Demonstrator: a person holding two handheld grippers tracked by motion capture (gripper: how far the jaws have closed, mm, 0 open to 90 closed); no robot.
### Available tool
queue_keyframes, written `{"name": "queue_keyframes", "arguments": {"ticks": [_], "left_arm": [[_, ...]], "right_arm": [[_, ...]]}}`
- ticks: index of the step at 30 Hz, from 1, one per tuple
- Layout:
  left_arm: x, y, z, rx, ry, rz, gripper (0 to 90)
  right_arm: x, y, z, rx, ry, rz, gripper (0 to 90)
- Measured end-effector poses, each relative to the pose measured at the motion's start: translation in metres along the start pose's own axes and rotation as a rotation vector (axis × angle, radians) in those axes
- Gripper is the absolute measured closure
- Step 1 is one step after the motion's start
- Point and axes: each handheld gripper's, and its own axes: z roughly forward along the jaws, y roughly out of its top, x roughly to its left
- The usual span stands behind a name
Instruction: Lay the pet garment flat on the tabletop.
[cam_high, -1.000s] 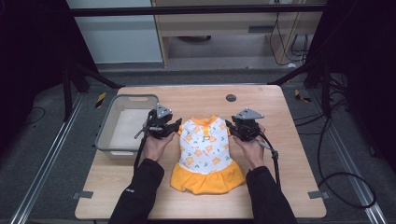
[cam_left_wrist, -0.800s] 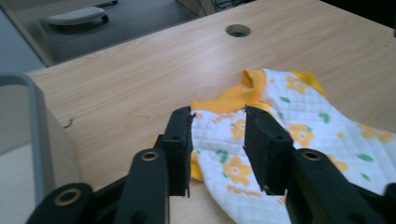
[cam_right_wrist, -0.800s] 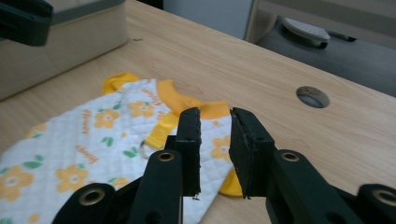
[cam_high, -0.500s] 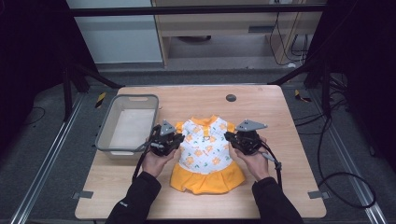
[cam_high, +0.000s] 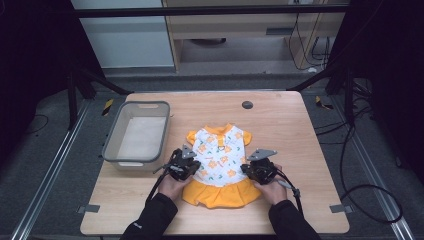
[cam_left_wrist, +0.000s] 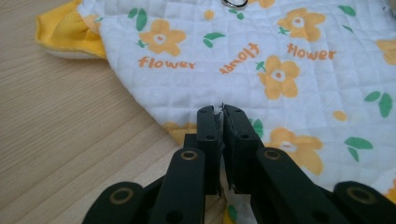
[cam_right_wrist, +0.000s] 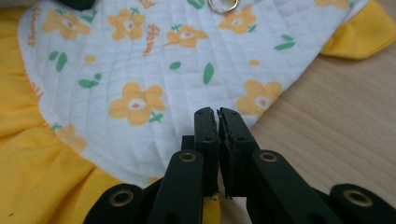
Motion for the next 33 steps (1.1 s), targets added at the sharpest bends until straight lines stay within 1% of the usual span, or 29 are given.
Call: {"name": "queue_keyframes", "arguments": {"ticks": [2,3,6,7,8,9,10,11,13,14,15,16,17,18,19,20,21,23,24,25,26,27,28,29,30,31,33], "left_arm": [[-0.001,-0.001,-0.001,0.001,-0.007,-0.007,85.0],[-0.001,-0.002,-0.002,0.003,-0.014,-0.011,84.9],[-0.003,-0.003,-0.003,0.0,-0.013,-0.006,84.8],[-0.006,-0.006,-0.004,-0.008,-0.006,0.001,84.6],[-0.006,-0.006,-0.004,-0.008,-0.006,0.001,84.5],[-0.008,-0.005,-0.004,-0.009,0.007,0.007,83.6],[-0.008,-0.005,-0.004,-0.009,0.007,0.007,81.9],[-0.007,-0.005,-0.003,-0.011,0.007,0.003,81.9],[-0.005,-0.006,-0.003,-0.015,0.001,-0.014,79.0],[-0.005,-0.005,-0.005,-0.016,0.005,-0.018,77.0],[-0.004,-0.005,-0.007,-0.021,0.001,-0.027,74.3],[-0.004,-0.005,-0.007,-0.021,0.001,-0.027,72.6],[-0.003,-0.005,-0.009,-0.024,-0.006,-0.033,72.6],[-0.002,-0.004,-0.012,-0.032,-0.006,-0.034,71.8],[-0.003,-0.002,-0.022,-0.063,-0.018,-0.038,70.0],[-0.003,-0.002,-0.022,-0.063,-0.018,-0.038,69.3],[-0.003,-0.001,-0.033,-0.1,-0.029,-0.041,68.5],[-0.005,-0.001,-0.042,-0.119,-0.042,-0.039,66.1],[-0.005,-0.001,-0.042,-0.119,-0.042,-0.039,65.0],[-0.006,-0.003,-0.047,-0.127,-0.044,-0.031,63.9],[-0.007,-0.005,-0.052,-0.136,-0.049,-0.026,63.9],[-0.008,-0.011,-0.061,-0.15,-0.065,-0.027,61.1],[-0.008,-0.011,-0.061,-0.15,-0.065,-0.027,60.0],[-0.008,-0.017,-0.069,-0.162,-0.075,-0.014,58.9],[-0.008,-0.017,-0.069,-0.162,-0.075,-0.014,57.3],[-0.007,-0.024,-0.076,-0.174,-0.078,-0.015,55.9],[-0.004,-0.032,-0.083,-0.181,-0.074,-0.024,51.8]], "right_arm": [[0.002,-0.003,0.0,0.006,-0.001,-0.004,86.4],[0.003,-0.004,-0.002,0.009,0.002,0.006,86.5],[0.005,-0.007,-0.004,0.009,0.01,0.017,86.7],[0.007,-0.011,-0.007,0.004,0.018,0.025,86.6],[0.007,-0.011,-0.007,0.004,0.018,0.025,86.6],[0.009,-0.013,-0.009,-0.002,0.012,0.015,86.6],[0.009,-0.013,-0.009,-0.002,0.012,0.015,86.6],[0.009,-0.013,-0.009,-0.002,0.01,0.012,86.4],[0.009,-0.012,-0.007,-0.006,0.007,0.017,85.6],[0.009,-0.012,-0.007,-0.007,0.003,0.014,85.2],[0.009,-0.012,-0.007,-0.006,-0.001,0.01,84.3],[0.009,-0.012,-0.007,-0.006,-0.001,0.01,84.3],[0.009,-0.012,-0.007,-0.008,-0.002,0.002,82.6],[0.009,-0.012,-0.008,-0.011,-0.004,-0.001,81.0],[0.008,-0.01,-0.013,-0.028,-0.004,0.003,79.4],[0.008,-0.01,-0.013,-0.028,-0.004,0.003,79.4],[0.006,-0.009,-0.019,-0.064,-0.005,0.019,78.3],[0.004,-0.008,-0.027,-0.095,-0.004,0.04,76.5],[0.003,-0.008,-0.031,-0.113,-0.007,0.05,75.0],[0.002,-0.008,-0.035,-0.127,-0.011,0.056,73.0],[0.002,-0.008,-0.035,-0.127,-0.011,0.056,73.0],[0.0,-0.009,-0.043,-0.152,-0.025,0.062,69.9],[0.0,-0.009,-0.043,-0.152,-0.025,0.062,69.9],[-0.002,-0.011,-0.05,-0.166,-0.035,0.073,64.3],[-0.002,-0.011,-0.05,-0.166,-0.035,0.073,64.3],[-0.005,-0.014,-0.057,-0.174,-0.062,0.064,59.9],[-0.009,-0.018,-0.063,-0.184,-0.08,0.079,55.2]]}}
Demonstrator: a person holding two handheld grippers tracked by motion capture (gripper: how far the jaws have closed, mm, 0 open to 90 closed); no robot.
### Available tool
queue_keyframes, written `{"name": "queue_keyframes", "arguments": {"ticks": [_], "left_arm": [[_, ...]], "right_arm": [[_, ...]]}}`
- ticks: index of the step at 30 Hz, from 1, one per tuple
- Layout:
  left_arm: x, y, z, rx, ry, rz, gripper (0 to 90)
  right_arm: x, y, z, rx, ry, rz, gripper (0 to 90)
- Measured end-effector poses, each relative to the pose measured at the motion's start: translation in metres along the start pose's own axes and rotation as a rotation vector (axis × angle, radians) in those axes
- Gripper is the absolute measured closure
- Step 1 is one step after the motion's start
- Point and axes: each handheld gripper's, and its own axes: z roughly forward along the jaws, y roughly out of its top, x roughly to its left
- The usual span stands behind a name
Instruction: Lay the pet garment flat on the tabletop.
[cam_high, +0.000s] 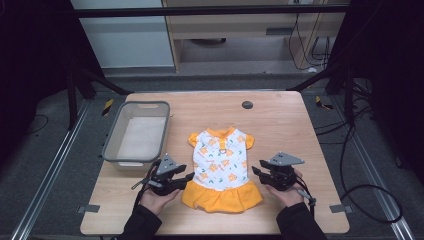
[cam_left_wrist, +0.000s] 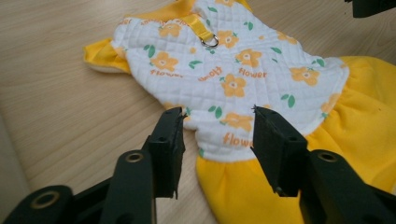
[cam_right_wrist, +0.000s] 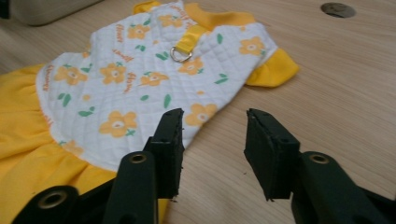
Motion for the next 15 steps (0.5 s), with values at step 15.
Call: {"name": "queue_keyframes", "arguments": {"ticks": [15], "left_arm": [[0.019,-0.04,-0.051,-0.041,0.048,-0.092,30.6]], "right_arm": [[-0.032,-0.03,-0.029,-0.004,-0.143,0.089,29.0]]}}
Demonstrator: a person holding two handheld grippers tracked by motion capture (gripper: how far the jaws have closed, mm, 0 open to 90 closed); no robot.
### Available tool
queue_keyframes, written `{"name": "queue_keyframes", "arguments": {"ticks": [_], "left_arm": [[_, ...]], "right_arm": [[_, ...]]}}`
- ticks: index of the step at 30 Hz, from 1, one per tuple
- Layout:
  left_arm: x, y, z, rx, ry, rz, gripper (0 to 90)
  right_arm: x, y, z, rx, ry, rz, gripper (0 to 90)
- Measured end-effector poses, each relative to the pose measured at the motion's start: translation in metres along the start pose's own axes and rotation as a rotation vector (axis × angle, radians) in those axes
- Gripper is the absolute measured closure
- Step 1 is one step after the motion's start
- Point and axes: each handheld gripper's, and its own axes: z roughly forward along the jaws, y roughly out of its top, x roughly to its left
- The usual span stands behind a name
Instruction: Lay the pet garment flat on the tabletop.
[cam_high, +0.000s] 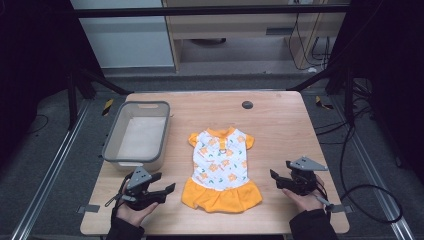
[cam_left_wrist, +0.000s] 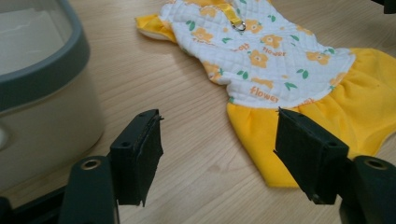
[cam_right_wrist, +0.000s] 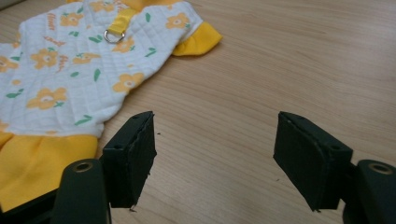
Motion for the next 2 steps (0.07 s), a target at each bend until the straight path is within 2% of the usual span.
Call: {"name": "queue_keyframes", "arguments": {"ticks": [2], "left_arm": [[0.002,-0.0019,-0.0019,-0.004,0.006,-0.005,29.1]], "right_arm": [[-0.0027,-0.002,-0.0005,0.0,-0.008,0.003,28.1]]}}
